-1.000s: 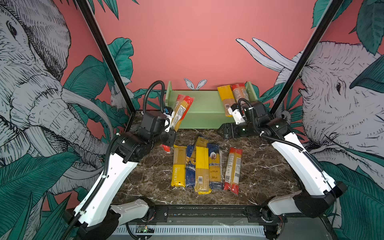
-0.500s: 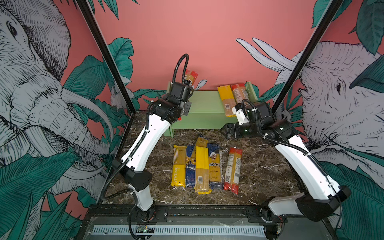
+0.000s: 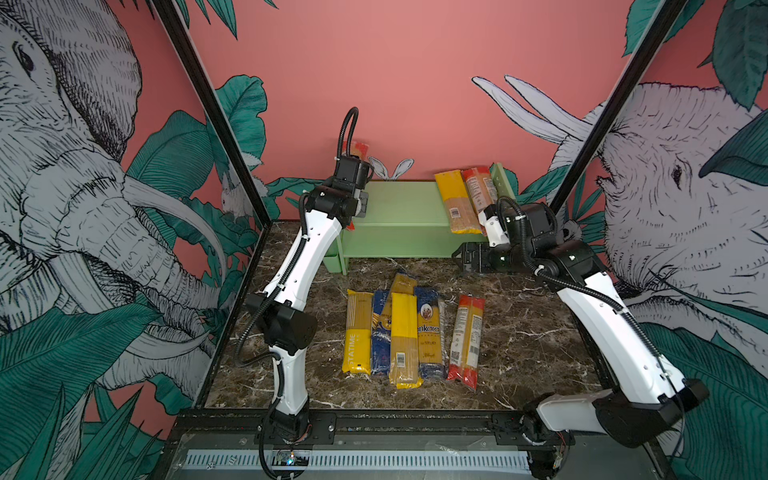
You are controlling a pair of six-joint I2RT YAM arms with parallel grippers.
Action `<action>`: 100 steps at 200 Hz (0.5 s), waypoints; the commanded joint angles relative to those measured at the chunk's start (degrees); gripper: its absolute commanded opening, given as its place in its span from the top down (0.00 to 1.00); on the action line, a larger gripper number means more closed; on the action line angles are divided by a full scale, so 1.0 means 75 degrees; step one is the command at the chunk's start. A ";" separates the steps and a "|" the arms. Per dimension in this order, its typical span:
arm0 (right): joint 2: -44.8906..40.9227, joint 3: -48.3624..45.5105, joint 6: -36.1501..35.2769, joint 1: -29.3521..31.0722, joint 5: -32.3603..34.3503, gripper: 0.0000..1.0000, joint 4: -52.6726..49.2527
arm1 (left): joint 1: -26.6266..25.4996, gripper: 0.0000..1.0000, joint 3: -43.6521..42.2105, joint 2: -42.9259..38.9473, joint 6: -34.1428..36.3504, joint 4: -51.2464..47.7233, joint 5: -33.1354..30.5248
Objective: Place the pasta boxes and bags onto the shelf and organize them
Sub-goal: 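Carry the red-and-white pack to the shelf's upper tier and stand it upright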
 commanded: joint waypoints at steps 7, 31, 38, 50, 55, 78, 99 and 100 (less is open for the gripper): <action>0.0197 0.0188 0.0030 -0.0120 -0.0077 0.01 0.0064 | -0.0029 1.00 0.0529 -0.0285 -0.0273 0.0946 -0.0051; 0.0305 0.0285 0.0000 -0.0179 -0.0118 0.01 0.0032 | -0.0025 0.95 0.0424 -0.0269 -0.0359 0.0968 -0.0041; 0.0317 0.0276 0.0000 -0.0194 -0.0124 0.01 0.0032 | -0.0025 0.89 0.0344 -0.0282 -0.0410 0.0985 -0.0071; 0.0340 0.0271 0.0023 -0.0222 -0.0123 0.01 0.0048 | -0.0031 0.75 0.0213 -0.0323 -0.0470 0.1031 -0.0129; 0.0345 0.0273 0.0026 -0.0214 -0.0139 0.01 0.0046 | -0.0031 0.70 0.0154 -0.0334 -0.0502 0.1045 -0.0166; 0.0393 0.0319 0.0041 -0.0273 -0.0214 0.01 0.0015 | -0.0025 0.53 0.0053 -0.0338 -0.0554 0.1083 -0.0197; 0.0405 0.0325 0.0047 -0.0294 -0.0219 0.01 -0.0017 | -0.0030 0.49 0.0009 -0.0328 -0.0545 0.1151 -0.0229; 0.0405 0.0329 0.0047 -0.0295 -0.0221 0.01 -0.0018 | -0.0031 0.49 0.0007 -0.0323 -0.0544 0.1151 -0.0235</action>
